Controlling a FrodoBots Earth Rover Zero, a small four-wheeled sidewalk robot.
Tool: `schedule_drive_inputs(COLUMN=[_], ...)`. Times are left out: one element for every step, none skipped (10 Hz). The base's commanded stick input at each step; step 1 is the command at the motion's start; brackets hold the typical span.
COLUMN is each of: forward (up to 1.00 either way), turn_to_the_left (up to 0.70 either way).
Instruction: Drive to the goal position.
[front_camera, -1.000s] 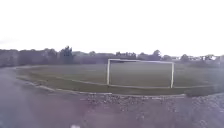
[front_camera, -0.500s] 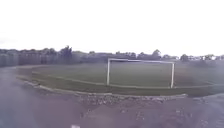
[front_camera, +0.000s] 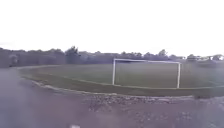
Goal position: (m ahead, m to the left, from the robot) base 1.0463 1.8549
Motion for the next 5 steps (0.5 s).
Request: schedule_drive_inputs(forward=[0.00,0.00,0.00,0.00,0.00], turn_to_the_left=[0.45,0.45,0.45,0.45,0.45])
